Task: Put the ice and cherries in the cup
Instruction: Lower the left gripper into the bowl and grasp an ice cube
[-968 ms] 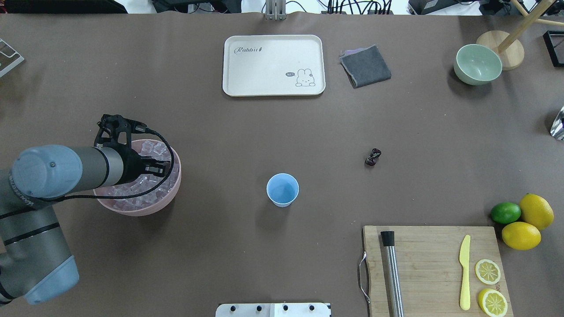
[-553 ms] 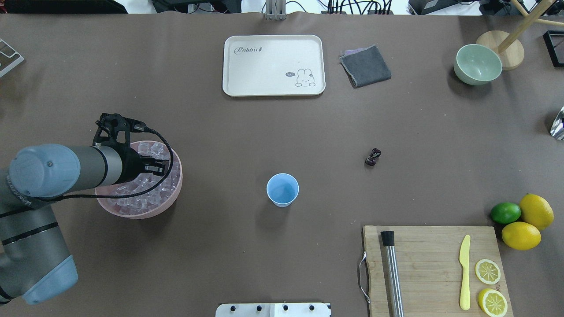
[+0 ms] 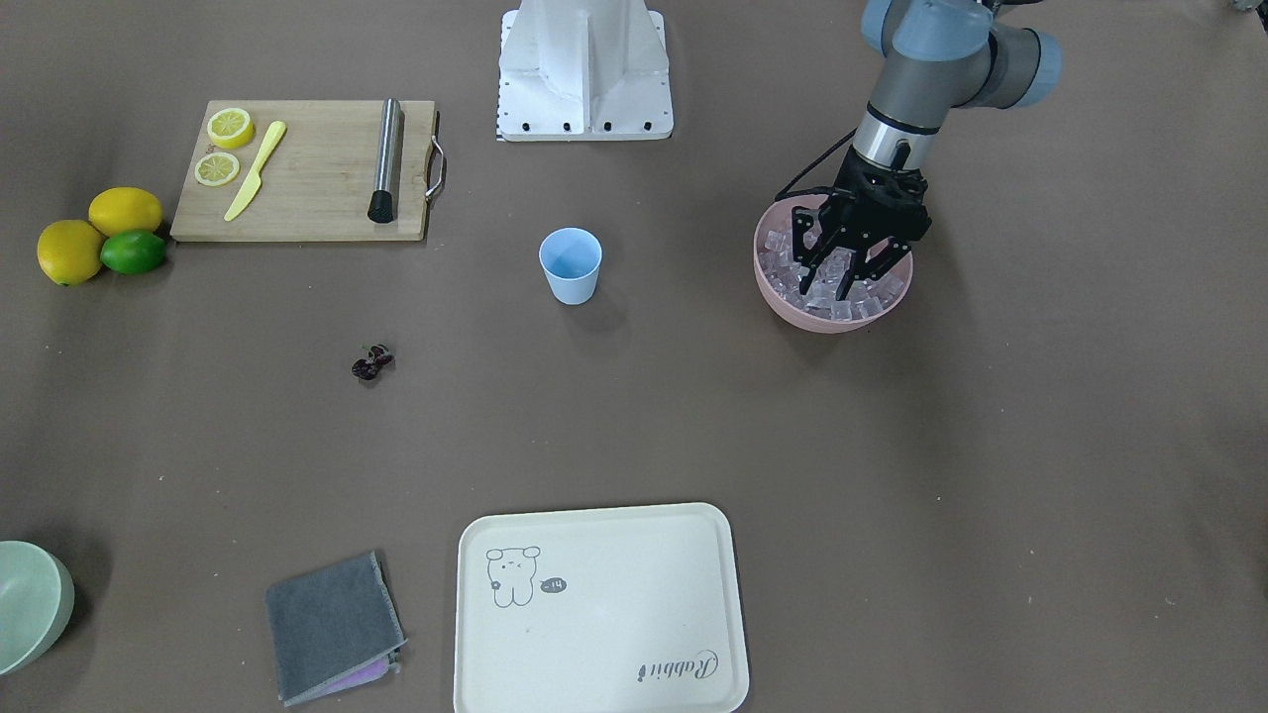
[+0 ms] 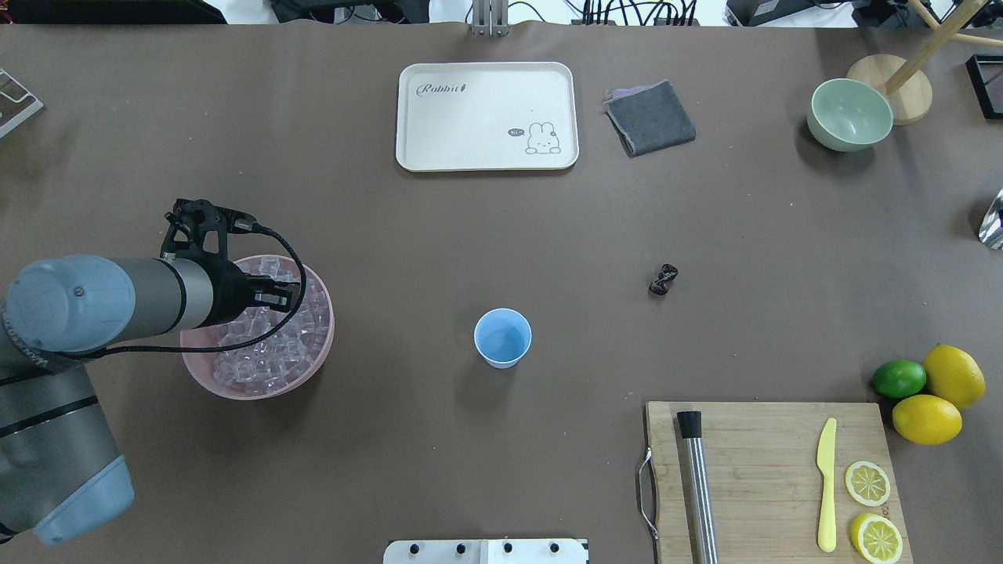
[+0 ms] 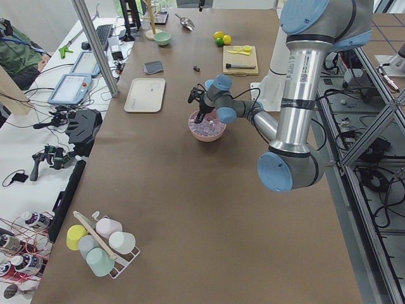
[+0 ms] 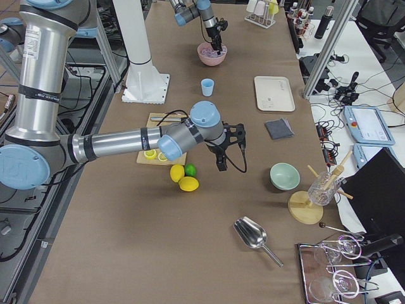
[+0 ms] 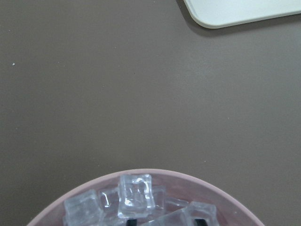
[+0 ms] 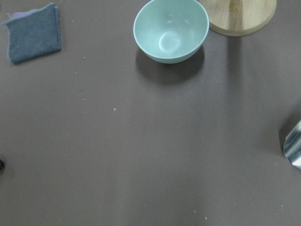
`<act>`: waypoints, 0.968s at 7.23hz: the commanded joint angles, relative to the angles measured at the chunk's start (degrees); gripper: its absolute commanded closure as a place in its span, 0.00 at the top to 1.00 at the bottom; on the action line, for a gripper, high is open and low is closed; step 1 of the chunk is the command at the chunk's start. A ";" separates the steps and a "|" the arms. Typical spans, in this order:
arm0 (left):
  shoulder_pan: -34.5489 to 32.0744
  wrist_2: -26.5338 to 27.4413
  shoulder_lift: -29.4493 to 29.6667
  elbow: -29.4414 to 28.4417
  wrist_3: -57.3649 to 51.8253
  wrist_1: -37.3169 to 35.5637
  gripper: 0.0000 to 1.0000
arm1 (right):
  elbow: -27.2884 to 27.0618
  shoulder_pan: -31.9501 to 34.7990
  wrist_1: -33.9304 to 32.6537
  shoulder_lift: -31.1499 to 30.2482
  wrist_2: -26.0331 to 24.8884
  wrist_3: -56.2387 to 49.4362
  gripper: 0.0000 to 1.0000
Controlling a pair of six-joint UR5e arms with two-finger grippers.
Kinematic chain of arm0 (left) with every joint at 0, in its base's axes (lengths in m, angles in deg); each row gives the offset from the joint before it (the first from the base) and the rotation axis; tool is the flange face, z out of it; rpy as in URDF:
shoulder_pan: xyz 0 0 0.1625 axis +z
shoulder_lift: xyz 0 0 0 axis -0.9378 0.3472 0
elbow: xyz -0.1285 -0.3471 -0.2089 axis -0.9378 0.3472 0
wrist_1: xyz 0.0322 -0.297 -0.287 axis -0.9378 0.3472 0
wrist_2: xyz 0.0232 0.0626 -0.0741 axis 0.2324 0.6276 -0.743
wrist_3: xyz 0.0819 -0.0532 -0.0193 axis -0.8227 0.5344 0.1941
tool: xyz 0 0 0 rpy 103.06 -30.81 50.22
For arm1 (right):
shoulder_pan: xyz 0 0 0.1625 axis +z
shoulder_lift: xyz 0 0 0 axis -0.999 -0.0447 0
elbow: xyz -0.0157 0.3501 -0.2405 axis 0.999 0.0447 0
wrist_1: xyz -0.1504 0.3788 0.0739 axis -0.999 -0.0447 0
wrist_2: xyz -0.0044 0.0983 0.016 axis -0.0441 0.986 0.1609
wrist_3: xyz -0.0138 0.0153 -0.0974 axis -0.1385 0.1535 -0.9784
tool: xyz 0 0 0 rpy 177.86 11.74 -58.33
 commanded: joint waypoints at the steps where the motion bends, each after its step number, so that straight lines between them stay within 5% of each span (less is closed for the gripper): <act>1: -0.06 -0.37 -0.37 1.71 0.07 -0.04 0.00 | 0.00 -0.04 0.00 0.01 0.00 0.00 1.00; 4: -0.06 -0.63 0.42 4.09 1.13 0.40 0.00 | 0.00 -0.04 0.00 0.01 0.00 0.00 1.00; 7: 0.82 -0.02 8.56 2.17 13.93 0.23 0.00 | 0.00 0.05 0.00 0.01 0.00 0.00 1.00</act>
